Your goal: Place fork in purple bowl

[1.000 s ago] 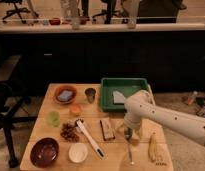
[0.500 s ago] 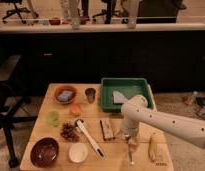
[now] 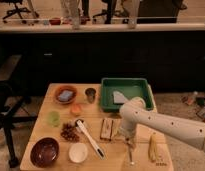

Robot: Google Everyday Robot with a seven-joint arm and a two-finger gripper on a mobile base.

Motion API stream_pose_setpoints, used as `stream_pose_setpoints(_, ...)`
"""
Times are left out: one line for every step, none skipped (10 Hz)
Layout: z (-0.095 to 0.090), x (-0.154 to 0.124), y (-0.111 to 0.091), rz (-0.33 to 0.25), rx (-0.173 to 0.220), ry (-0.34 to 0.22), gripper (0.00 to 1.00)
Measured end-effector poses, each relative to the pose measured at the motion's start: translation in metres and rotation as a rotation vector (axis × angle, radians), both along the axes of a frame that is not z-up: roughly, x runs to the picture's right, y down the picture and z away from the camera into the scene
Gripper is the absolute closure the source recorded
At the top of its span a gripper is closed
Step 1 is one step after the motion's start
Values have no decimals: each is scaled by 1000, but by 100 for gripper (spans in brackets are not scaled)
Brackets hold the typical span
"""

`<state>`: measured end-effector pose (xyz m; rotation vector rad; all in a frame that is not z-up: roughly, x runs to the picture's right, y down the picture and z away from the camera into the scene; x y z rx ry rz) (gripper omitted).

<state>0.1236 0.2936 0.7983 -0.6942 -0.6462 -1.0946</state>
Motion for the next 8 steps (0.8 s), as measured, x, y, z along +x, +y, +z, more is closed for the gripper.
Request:
stream_pose_setpoints(2,4,1,19,1,-9,20)
stream_pose_setpoints(4,4,0,27,0,-21,24)
stream_pose_setpoints(4,7,0,35,1,-23,30)
stream_pose_setpoints(5,7,-1,39,3,-25,40)
stream_pose_setpoints(5,7,-1,38,3,-26,51)
stream_pose_setpoints(4,8,-2,38,3,-24,60)
stream_pose_setpoints(3,11,-3,42,4,-21,74)
stream_pose_setpoints(1,11,-5,40,3,-21,83)
